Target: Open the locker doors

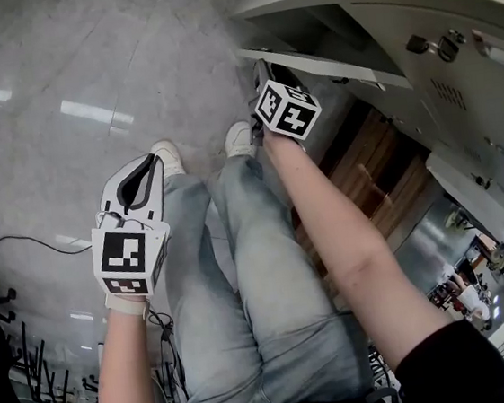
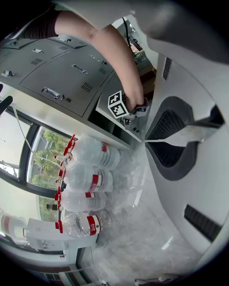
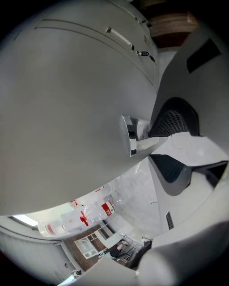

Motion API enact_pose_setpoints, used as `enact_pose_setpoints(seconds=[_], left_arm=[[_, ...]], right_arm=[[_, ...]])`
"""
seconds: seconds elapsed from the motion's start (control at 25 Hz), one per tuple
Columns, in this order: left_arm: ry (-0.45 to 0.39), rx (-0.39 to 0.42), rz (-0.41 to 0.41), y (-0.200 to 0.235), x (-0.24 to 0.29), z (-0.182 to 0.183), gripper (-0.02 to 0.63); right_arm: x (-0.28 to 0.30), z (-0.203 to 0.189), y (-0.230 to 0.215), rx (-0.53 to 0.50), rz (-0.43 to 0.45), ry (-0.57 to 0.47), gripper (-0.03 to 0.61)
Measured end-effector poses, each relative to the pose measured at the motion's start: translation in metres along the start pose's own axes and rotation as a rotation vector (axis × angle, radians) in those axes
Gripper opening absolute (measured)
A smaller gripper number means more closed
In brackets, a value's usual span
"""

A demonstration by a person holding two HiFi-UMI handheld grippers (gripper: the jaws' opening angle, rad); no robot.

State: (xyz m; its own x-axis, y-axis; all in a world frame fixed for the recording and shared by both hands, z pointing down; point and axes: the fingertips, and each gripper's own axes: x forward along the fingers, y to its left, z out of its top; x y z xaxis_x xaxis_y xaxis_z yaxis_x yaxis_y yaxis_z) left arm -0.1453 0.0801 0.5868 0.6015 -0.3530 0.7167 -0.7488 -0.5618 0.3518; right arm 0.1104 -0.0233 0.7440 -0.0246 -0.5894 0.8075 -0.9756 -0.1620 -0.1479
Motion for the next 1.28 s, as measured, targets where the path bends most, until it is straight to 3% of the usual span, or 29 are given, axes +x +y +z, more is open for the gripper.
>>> enact_pose_setpoints(seconds=[0.44, 0.76, 1.28], left_arm=[[0.046, 0.031, -0.013, 0.004, -0.025, -0.017, 0.018], [0.090, 0.098, -0.052, -0.007, -0.030, -0.025, 0.018], [0.113, 0.180, -0.087, -0.025, -0.015, -0.013, 0.018]], right_arm=[[-0.034, -0.044, -0.012, 0.092, -0.078, 0.035, 0.129], [-0.053, -0.070, -0.021, 0.138, -0.094, 0.035, 0.120], [-0.089, -0.114, -0.053, 0.228, -0.144, 0.078, 0.120]])
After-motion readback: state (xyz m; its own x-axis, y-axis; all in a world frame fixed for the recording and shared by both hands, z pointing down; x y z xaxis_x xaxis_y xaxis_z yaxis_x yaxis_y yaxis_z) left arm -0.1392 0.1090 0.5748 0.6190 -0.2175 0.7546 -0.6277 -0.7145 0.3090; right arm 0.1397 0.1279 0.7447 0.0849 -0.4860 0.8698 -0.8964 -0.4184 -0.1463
